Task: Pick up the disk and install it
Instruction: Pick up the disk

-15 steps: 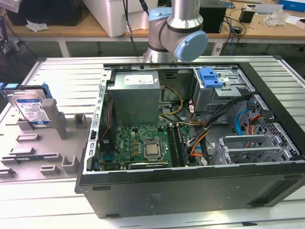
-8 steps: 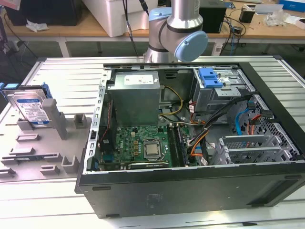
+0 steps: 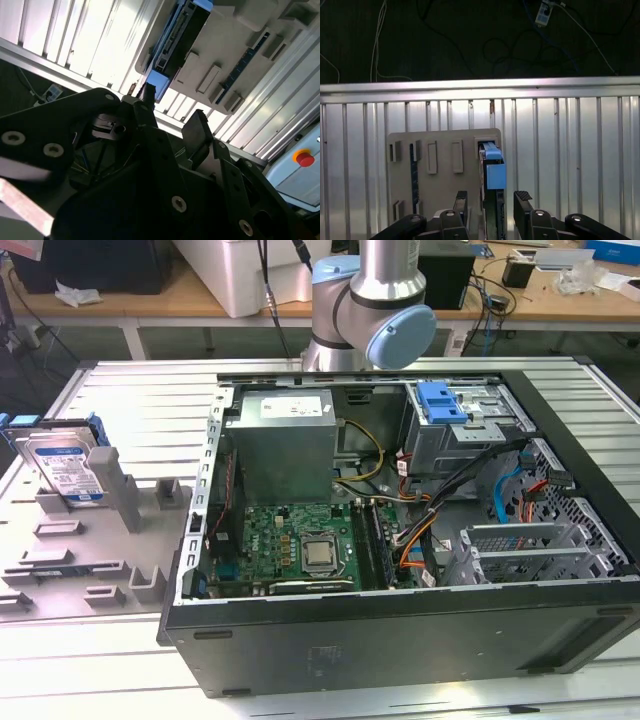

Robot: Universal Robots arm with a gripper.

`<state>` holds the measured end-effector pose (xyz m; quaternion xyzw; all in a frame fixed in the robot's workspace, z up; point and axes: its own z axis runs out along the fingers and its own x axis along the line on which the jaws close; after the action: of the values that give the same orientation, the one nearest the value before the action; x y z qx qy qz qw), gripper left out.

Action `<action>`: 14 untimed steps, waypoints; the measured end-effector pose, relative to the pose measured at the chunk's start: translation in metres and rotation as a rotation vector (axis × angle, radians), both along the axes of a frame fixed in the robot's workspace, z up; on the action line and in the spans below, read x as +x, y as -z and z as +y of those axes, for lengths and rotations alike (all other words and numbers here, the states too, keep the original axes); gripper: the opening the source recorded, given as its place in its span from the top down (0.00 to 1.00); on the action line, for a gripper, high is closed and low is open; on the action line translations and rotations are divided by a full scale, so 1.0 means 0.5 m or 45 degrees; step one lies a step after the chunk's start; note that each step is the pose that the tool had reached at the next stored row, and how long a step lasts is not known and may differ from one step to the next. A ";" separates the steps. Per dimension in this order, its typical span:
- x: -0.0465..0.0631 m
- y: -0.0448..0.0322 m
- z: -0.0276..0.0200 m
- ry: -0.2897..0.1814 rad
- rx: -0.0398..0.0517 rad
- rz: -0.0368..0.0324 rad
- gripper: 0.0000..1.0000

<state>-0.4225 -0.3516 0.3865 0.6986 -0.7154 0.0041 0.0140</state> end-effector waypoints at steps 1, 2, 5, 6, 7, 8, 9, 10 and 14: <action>0.000 0.000 0.0000 0.000 0.000 0.0000 0.50; 0.000 0.000 0.0000 0.000 0.000 0.0000 0.50; 0.000 0.000 0.0000 0.000 0.000 0.0000 0.50; 0.000 0.000 0.0000 0.000 0.000 0.0000 0.50; 0.000 0.000 0.0000 0.000 0.000 0.0001 0.50; 0.000 0.000 0.0000 0.000 0.000 0.0003 0.50; 0.000 0.000 0.0001 0.000 0.000 0.0001 0.50; 0.000 0.001 0.0004 0.000 0.000 -0.0002 0.50; 0.000 0.002 0.0015 -0.001 -0.003 -0.0007 0.50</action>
<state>-0.4225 -0.3508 0.3856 0.6987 -0.7152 0.0052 0.0148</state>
